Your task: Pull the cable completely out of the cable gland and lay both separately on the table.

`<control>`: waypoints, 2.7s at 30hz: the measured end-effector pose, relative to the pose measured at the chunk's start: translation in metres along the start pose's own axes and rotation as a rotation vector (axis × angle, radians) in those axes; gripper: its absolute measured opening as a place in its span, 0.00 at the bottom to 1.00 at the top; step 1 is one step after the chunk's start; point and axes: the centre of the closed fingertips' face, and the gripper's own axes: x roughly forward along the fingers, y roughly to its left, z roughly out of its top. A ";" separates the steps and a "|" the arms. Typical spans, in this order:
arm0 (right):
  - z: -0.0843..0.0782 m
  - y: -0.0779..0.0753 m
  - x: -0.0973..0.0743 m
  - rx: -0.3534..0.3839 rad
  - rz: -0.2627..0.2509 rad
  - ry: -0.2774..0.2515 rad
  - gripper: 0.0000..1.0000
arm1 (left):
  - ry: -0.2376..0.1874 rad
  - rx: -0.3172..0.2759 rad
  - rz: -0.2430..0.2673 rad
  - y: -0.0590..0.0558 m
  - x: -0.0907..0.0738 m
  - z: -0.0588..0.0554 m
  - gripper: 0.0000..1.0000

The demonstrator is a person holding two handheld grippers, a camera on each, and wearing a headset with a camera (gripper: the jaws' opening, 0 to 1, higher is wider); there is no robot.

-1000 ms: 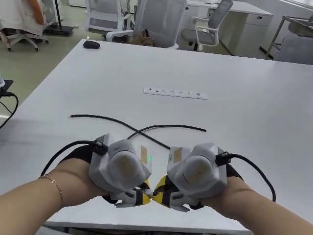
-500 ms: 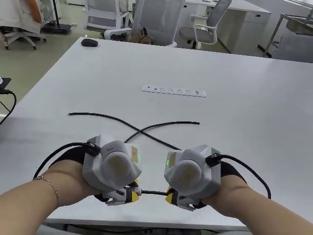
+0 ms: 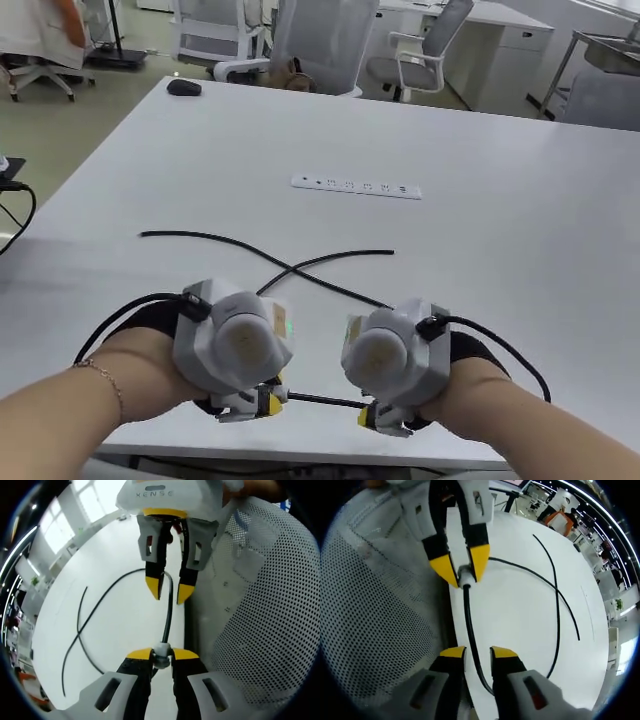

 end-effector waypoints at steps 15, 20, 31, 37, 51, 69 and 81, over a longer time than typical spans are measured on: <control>0.021 0.007 -0.003 -0.057 0.017 -0.087 0.04 | -0.035 0.019 -0.015 -0.003 0.001 0.009 0.16; 0.017 0.004 -0.002 -0.057 0.002 -0.064 0.03 | -0.010 0.009 -0.004 0.001 0.002 0.002 0.15; -0.005 -0.005 0.001 -0.020 -0.031 0.024 0.04 | 0.017 0.014 0.011 0.006 0.003 -0.006 0.16; -0.030 -0.014 0.001 0.024 -0.067 0.135 0.04 | 0.026 0.005 0.009 0.005 0.002 -0.009 0.16; -0.055 -0.020 -0.004 0.052 -0.100 0.244 0.10 | 0.039 0.019 0.022 0.006 0.002 -0.010 0.16; 0.013 0.010 0.000 -0.067 0.028 -0.049 0.04 | -0.044 0.032 -0.024 -0.008 0.004 0.015 0.16; -0.005 0.000 0.003 -0.054 -0.002 0.032 0.04 | 0.004 0.033 -0.013 0.000 0.006 0.000 0.15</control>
